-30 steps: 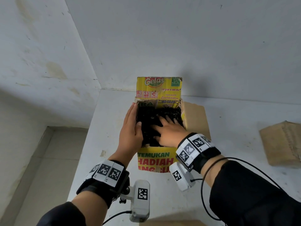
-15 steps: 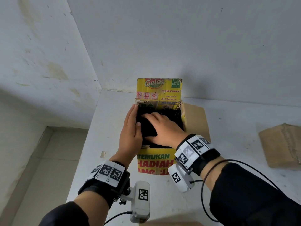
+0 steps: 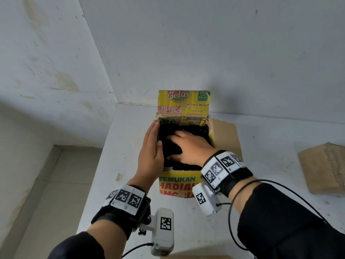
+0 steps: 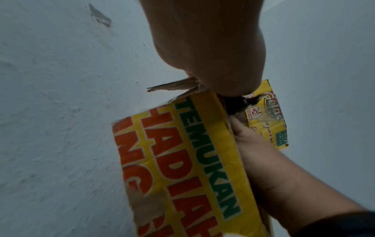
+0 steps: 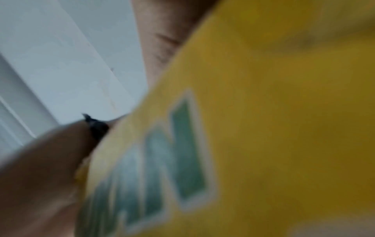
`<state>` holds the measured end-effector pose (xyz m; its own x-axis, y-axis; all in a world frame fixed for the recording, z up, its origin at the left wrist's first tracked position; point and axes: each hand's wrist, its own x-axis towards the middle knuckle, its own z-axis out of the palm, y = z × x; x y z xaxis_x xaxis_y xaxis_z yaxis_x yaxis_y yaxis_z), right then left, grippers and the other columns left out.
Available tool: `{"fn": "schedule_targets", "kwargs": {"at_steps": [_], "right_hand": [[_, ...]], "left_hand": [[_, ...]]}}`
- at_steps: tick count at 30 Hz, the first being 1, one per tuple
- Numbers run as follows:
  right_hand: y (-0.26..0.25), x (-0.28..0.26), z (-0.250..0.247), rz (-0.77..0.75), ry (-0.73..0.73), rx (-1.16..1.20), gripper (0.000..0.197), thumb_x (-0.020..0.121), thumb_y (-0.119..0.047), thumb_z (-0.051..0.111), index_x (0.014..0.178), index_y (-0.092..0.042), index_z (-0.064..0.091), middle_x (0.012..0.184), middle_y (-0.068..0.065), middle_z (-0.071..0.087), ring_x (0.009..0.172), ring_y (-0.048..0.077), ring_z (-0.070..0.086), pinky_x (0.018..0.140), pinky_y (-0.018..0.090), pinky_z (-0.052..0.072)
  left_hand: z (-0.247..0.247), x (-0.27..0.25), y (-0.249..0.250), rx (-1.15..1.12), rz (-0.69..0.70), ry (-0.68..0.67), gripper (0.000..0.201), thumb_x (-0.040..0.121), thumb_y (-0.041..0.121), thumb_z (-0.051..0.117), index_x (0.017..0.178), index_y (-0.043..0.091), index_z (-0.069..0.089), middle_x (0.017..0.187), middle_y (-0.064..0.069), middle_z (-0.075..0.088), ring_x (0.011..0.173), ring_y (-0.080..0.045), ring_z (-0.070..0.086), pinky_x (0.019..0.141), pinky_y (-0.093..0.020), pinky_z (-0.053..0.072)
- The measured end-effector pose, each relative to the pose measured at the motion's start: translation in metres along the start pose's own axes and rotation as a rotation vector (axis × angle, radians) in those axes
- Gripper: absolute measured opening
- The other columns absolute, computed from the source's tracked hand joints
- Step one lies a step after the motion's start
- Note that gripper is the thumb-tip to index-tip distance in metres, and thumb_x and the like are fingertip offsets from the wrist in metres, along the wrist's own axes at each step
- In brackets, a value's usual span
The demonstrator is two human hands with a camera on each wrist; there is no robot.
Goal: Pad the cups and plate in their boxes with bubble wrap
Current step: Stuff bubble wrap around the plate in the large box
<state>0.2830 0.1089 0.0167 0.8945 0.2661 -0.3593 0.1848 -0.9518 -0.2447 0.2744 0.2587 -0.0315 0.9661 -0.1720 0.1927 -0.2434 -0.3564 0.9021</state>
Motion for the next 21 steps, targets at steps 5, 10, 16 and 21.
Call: {"fn": "schedule_targets", "kwargs": {"at_steps": [5,10,16,21], "right_hand": [[-0.001,-0.016,0.000,0.023,0.120,-0.099,0.044,0.090,-0.041,0.052,0.126,-0.016,0.050,0.121,0.006,0.048,0.115,0.027,0.046,0.078,0.036,0.045],[0.009,-0.013,0.012,0.122,-0.153,-0.094,0.072,0.089,-0.057,0.043,0.148,-0.037,0.007,0.158,0.007,-0.005,0.145,0.029,-0.002,0.117,0.047,0.011],[0.013,-0.003,0.017,0.107,-0.153,-0.085,0.078,0.085,-0.062,0.045,0.147,-0.042,0.004,0.158,0.006,-0.012,0.145,0.026,-0.013,0.118,0.047,-0.001],[0.011,-0.004,0.008,0.099,-0.149,0.052,0.078,0.082,-0.050,0.059,0.146,-0.036,0.017,0.158,0.004,-0.002,0.145,0.026,-0.003,0.117,0.044,0.007]], "left_hand": [[0.001,0.000,-0.002,-0.003,0.000,-0.001,0.055,0.091,0.017,0.030,0.146,0.016,0.028,0.150,0.010,0.025,0.141,-0.003,0.021,0.108,-0.005,0.017],[0.001,-0.001,-0.001,-0.039,0.011,0.002,0.053,0.093,0.017,0.031,0.146,0.016,0.029,0.151,0.005,0.028,0.139,0.000,0.022,0.109,-0.006,0.018],[0.003,0.000,-0.005,-0.109,0.014,0.024,0.051,0.093,0.015,0.031,0.144,0.014,0.033,0.151,0.004,0.030,0.140,-0.004,0.025,0.113,-0.017,0.022],[0.004,0.000,-0.008,-0.123,0.014,0.030,0.051,0.093,0.014,0.032,0.144,0.013,0.033,0.151,0.002,0.031,0.139,-0.003,0.026,0.113,-0.019,0.023]]}}
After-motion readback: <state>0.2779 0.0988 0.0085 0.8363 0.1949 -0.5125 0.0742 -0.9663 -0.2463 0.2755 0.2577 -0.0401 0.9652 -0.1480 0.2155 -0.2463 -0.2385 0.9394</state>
